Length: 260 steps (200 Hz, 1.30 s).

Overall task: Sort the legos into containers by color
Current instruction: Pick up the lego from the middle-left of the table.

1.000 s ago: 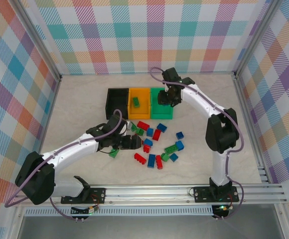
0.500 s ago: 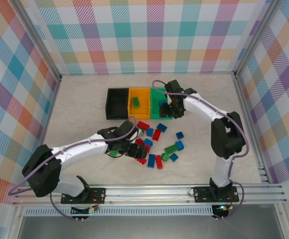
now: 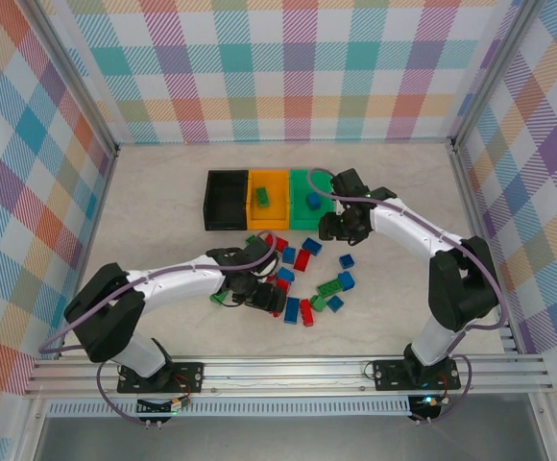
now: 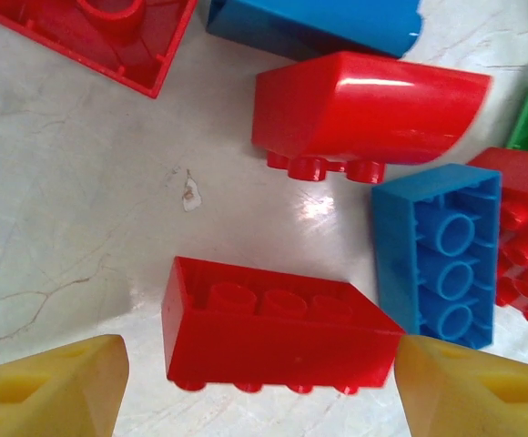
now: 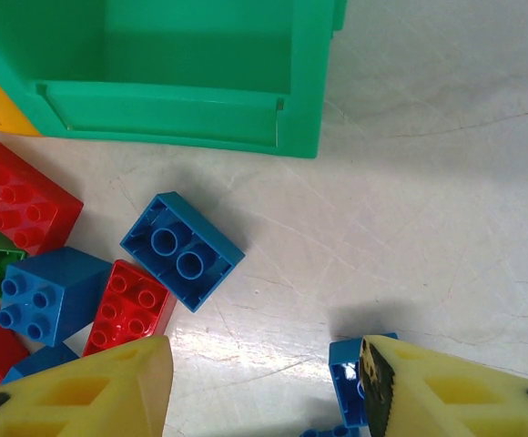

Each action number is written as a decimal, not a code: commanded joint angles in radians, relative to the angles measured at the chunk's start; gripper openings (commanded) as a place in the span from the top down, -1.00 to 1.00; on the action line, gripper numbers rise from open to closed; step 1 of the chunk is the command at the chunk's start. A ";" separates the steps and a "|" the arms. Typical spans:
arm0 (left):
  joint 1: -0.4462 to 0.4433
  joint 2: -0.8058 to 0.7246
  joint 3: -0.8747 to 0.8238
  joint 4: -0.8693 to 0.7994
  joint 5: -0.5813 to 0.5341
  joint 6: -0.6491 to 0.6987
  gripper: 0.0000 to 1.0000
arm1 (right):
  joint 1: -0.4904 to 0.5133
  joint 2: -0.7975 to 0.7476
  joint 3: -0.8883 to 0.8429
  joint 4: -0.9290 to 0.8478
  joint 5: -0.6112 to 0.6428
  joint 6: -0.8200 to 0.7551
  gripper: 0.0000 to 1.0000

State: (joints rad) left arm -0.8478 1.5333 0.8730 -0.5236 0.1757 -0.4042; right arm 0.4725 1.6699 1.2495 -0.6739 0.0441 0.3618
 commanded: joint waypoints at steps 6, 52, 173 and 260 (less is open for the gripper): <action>-0.031 0.046 0.056 -0.052 -0.052 -0.003 -0.54 | 0.004 -0.020 -0.010 0.029 -0.003 0.023 -0.15; -0.065 0.089 0.081 -0.087 -0.086 0.012 -0.54 | 0.005 -0.022 -0.023 0.034 -0.007 0.029 -0.17; -0.076 0.161 0.121 -0.080 -0.072 -0.014 -0.50 | 0.006 -0.042 -0.050 0.042 -0.009 0.037 -0.23; -0.076 0.110 0.175 -0.135 -0.151 -0.015 0.31 | 0.006 -0.066 -0.073 0.043 0.002 0.037 -0.23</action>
State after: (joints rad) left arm -0.9092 1.6985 1.0019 -0.6312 0.0578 -0.4255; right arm 0.4725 1.6371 1.1919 -0.6392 0.0444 0.3847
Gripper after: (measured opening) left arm 0.390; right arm 0.613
